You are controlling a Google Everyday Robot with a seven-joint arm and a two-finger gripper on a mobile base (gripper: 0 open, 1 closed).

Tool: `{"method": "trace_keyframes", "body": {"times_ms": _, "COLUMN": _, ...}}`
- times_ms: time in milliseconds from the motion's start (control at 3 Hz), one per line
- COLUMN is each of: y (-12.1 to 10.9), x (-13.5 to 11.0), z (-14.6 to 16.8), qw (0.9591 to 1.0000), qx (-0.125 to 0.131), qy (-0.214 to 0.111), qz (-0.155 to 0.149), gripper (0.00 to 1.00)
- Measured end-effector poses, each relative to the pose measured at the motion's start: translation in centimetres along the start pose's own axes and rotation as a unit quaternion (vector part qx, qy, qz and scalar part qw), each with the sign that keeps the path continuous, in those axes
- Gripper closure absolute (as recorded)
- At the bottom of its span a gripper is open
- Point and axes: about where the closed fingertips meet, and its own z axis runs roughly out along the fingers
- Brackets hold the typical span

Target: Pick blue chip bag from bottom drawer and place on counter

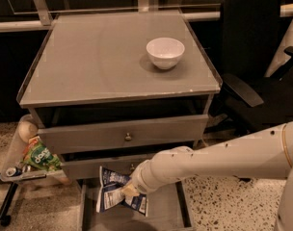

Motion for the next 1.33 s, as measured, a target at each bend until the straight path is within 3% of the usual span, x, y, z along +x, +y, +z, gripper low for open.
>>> {"method": "trace_keyframes", "body": {"times_ms": 333, "y": 0.0, "x": -3.4, "z": -2.8, "qw": 1.0000, "qx": 0.003, "qy": -0.004, "qz": -0.008, "gripper": 1.00}}
{"method": "trace_keyframes", "body": {"times_ms": 667, "y": 0.6, "x": -7.9, "z": -7.1, "qw": 0.9987, "qx": 0.026, "qy": -0.014, "qz": -0.041, "gripper": 1.00}}
{"method": "trace_keyframes", "body": {"times_ms": 1000, "y": 1.3, "x": -12.3, "z": -11.4, "qw": 0.9947, "qx": 0.057, "qy": -0.024, "qz": -0.083, "gripper": 1.00}}
{"method": "trace_keyframes", "body": {"times_ms": 1333, "y": 1.3, "x": -12.8, "z": -12.2, "qw": 0.9938, "qx": 0.063, "qy": -0.026, "qz": -0.088, "gripper": 1.00}}
